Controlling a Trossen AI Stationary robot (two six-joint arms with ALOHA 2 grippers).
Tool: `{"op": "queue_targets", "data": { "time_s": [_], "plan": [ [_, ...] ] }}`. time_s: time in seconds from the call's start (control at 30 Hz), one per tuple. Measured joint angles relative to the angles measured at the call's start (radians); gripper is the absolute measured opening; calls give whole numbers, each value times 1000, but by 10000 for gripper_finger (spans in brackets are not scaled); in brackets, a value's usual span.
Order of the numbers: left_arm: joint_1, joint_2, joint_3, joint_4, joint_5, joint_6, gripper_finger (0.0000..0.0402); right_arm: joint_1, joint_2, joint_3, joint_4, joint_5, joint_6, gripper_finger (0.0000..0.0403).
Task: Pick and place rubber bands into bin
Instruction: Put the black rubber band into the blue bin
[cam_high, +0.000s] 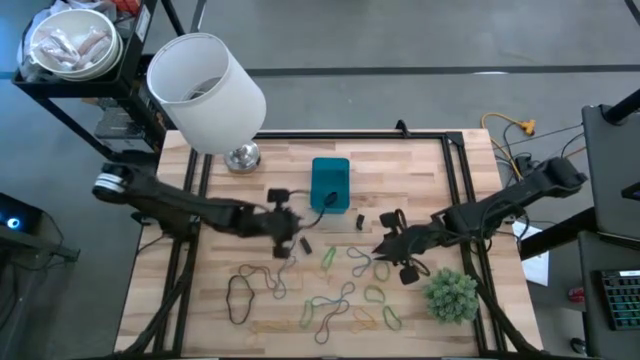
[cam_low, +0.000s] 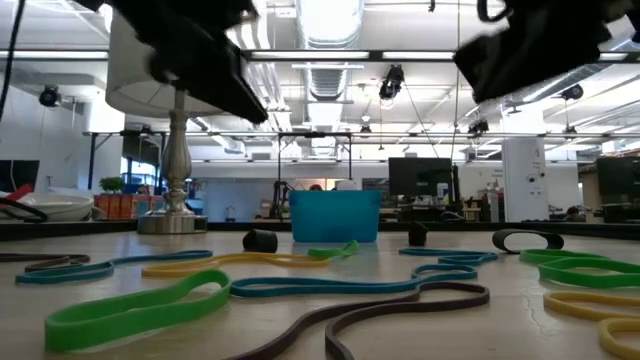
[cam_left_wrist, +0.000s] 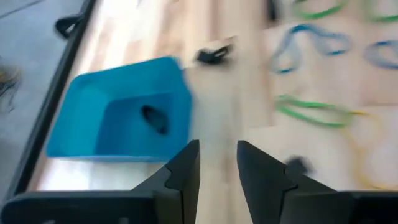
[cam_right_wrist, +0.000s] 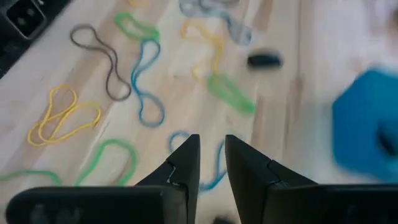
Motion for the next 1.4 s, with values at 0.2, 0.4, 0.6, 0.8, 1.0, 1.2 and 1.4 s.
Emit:
{"op": "queue_targets", "data": {
  "time_s": [0.2,0.4,0.6,0.8,1.0,1.2,1.4],
  "plan": [
    [-159,-90,-91,7,-14,-79,91,78,91,-1,-66,117,132,66],
    [-307,-93,-165,-1,-228,-181,91,186,192,29,-89,358,225,66],
    [-434,-17,-179,-6,-578,-204,91,263,290,71,-106,537,286,66],
    [-509,92,-170,-3,-861,-195,91,293,407,152,-188,581,399,66],
    [-548,177,-129,-4,-954,-140,91,293,573,297,-491,602,597,66],
    [-577,183,-108,-6,-973,-134,91,294,719,459,-764,598,760,66],
    [-609,149,-111,-6,-975,-137,91,294,805,537,-825,549,728,66]
  ]
}}
